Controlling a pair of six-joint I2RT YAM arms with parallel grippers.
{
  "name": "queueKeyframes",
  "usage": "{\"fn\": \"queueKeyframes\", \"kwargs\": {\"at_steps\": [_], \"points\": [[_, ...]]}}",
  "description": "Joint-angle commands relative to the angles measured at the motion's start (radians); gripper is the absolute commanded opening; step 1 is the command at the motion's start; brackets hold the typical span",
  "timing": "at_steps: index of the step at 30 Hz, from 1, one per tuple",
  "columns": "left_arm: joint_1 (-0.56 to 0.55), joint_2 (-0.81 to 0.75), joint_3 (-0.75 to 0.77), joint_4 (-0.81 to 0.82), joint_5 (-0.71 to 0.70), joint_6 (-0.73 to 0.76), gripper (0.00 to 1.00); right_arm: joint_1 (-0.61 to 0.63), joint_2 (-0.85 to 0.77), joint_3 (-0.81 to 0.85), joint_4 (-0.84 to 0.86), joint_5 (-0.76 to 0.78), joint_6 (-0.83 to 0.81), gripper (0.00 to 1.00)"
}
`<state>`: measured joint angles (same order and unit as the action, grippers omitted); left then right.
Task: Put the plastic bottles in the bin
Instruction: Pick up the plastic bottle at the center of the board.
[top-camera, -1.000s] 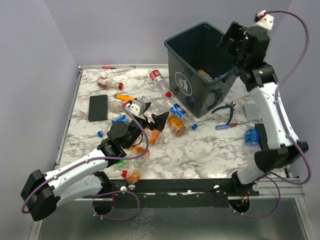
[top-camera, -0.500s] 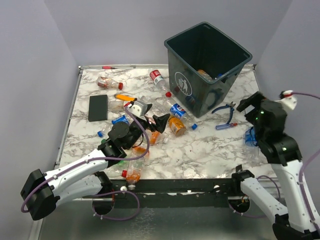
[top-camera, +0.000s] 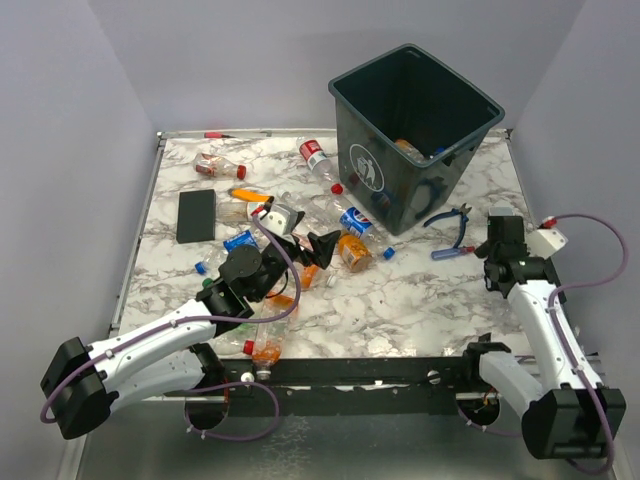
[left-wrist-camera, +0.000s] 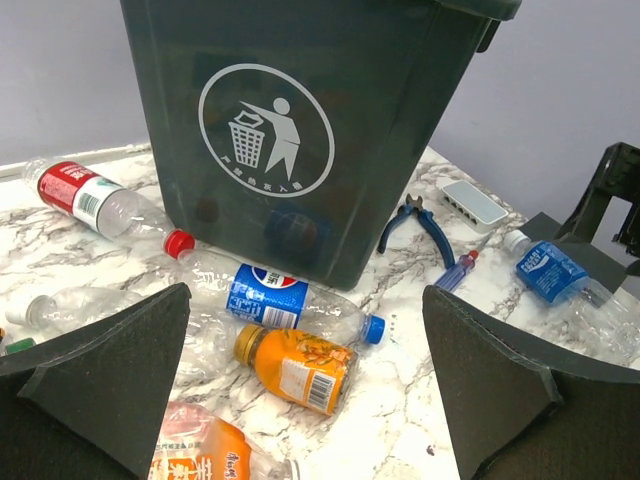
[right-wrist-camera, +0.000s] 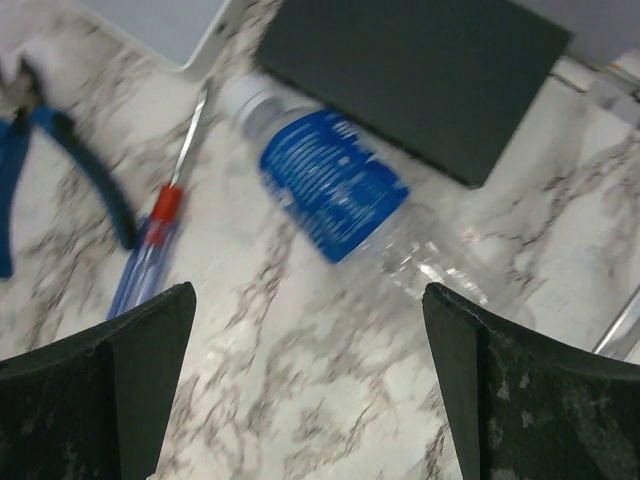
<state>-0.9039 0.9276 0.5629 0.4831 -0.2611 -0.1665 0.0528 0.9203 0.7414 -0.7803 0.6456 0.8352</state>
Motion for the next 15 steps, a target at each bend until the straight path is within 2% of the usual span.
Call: {"fn": "queueKeyframes", "kwargs": {"at_steps": [1, 6, 15], "points": [[-0.003, -0.001, 0.034, -0.006, -0.022, -0.008, 0.99, -0.157, 0.021, -0.034, 0.1, 0.026, -0.062, 0.99], [-0.003, 0.002, 0.037, -0.006, -0.004, -0.018, 0.99, -0.275, 0.103, -0.054, 0.195, -0.07, -0.159, 1.0], [-0.003, -0.008, 0.038, -0.006, 0.01, -0.022, 0.99, -0.279, 0.256, -0.066, 0.302, -0.19, -0.19, 0.99]]}}
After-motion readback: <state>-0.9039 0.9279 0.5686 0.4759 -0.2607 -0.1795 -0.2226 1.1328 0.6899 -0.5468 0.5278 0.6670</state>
